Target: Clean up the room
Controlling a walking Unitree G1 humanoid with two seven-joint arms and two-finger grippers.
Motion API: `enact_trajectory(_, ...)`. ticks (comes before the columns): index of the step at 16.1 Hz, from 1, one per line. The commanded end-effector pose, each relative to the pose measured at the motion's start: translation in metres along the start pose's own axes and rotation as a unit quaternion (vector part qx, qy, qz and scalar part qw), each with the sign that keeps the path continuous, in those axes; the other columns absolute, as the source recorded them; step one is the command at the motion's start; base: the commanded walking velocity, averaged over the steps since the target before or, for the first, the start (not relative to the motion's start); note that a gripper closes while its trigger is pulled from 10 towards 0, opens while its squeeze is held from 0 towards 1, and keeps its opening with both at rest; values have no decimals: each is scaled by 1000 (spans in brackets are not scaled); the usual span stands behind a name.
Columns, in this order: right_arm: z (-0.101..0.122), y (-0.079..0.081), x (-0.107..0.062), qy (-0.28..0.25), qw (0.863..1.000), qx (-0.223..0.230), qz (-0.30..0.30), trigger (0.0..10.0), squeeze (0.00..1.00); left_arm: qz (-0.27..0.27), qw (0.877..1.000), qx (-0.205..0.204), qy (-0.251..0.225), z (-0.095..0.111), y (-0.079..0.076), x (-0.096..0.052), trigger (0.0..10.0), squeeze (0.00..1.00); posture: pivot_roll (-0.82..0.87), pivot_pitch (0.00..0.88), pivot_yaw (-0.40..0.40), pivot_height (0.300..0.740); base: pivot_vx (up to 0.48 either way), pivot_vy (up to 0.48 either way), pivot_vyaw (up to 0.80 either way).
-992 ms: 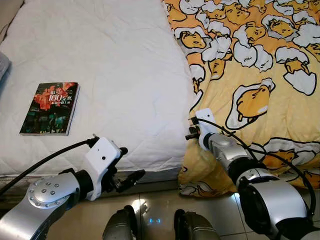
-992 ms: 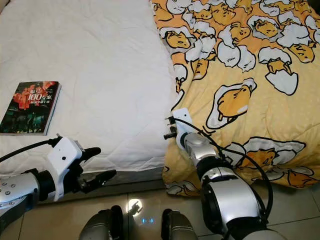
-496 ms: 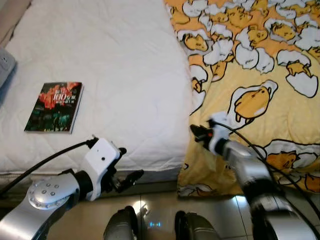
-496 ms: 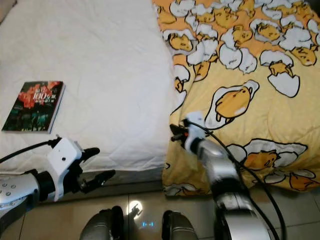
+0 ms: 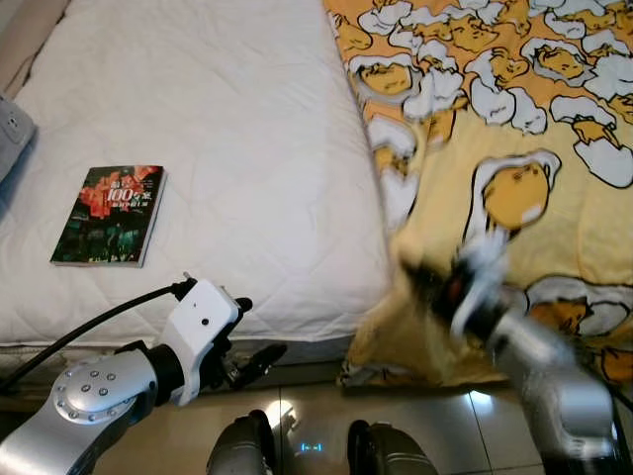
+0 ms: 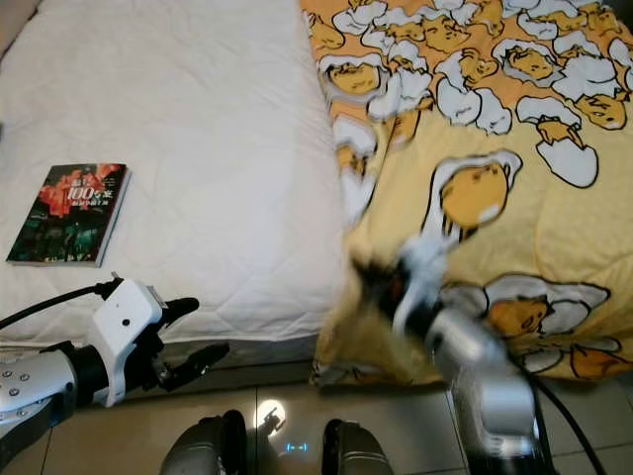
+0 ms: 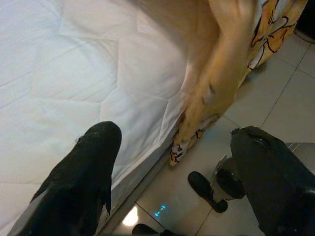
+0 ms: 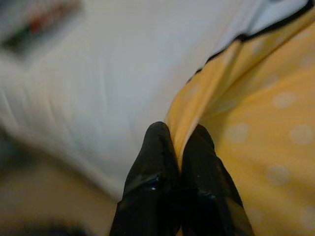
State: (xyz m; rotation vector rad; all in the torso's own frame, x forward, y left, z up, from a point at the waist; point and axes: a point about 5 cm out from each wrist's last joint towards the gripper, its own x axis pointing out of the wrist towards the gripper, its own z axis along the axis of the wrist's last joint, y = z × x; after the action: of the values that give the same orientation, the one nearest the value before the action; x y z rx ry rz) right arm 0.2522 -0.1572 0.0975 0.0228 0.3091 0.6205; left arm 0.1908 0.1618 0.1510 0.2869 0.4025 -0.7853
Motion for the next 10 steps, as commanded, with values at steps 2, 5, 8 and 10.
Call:
enact_trajectory(2,-41,26,10,94,995,-8,40,10000,0,-10,1000,0,8,-3,-2,1,10000,0,78,177,20,740,0,0,0)
enact_trajectory(5,-50,33,24,104,994,12,28,10000,1000,1,1000,5,14,-6,2,2,10000,0,86,177,14,740,0,0,0)
enact_trajectory(8,-42,45,30,79,995,37,53,10000,1000,13,1000,9,15,-6,7,0,10000,0,87,170,9,740,0,0,0)
enact_trajectory(10,-43,45,25,85,994,33,56,10000,1000,14,1000,8,15,-7,7,0,10000,0,81,162,6,740,0,0,0)
